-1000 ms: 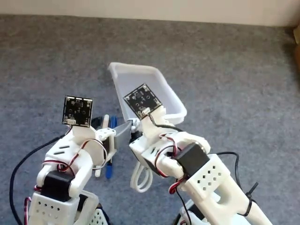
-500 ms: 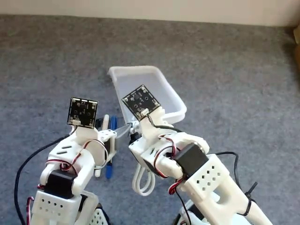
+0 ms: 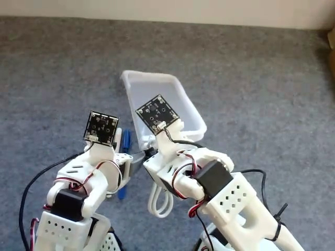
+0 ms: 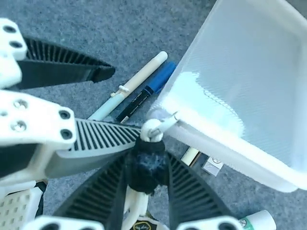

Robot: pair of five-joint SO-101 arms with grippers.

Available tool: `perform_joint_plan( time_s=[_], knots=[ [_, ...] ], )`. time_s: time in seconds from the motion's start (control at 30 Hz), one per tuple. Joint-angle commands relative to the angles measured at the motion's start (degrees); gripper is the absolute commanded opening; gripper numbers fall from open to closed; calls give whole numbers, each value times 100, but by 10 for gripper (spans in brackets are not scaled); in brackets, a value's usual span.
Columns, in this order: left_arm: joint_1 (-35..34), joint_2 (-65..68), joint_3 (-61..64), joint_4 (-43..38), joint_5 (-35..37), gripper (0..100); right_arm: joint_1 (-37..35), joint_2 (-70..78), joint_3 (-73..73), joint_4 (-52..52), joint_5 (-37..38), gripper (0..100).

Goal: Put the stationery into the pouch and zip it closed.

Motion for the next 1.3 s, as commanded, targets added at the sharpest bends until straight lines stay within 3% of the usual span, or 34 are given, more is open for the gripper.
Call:
perform_joint_plan(
  time_s=[0.0,0.27,0.73,0.93,1.27],
  knots=[
    [154,-66,-303,-70,-26,291,-92,-189,-110,13,53,5],
    [119,-66,189,-967,-18,286,-101,-189,-75,22,53,5],
    [119,-66,426,-1292,-62,104,-48,-189,-66,382,70,5],
    [119,-66,382,-1284,-62,27,637,-189,-66,382,255,5],
    [119,-66,374,-1284,-53,7,1429,-189,-57,505,316,5]
  ],
)
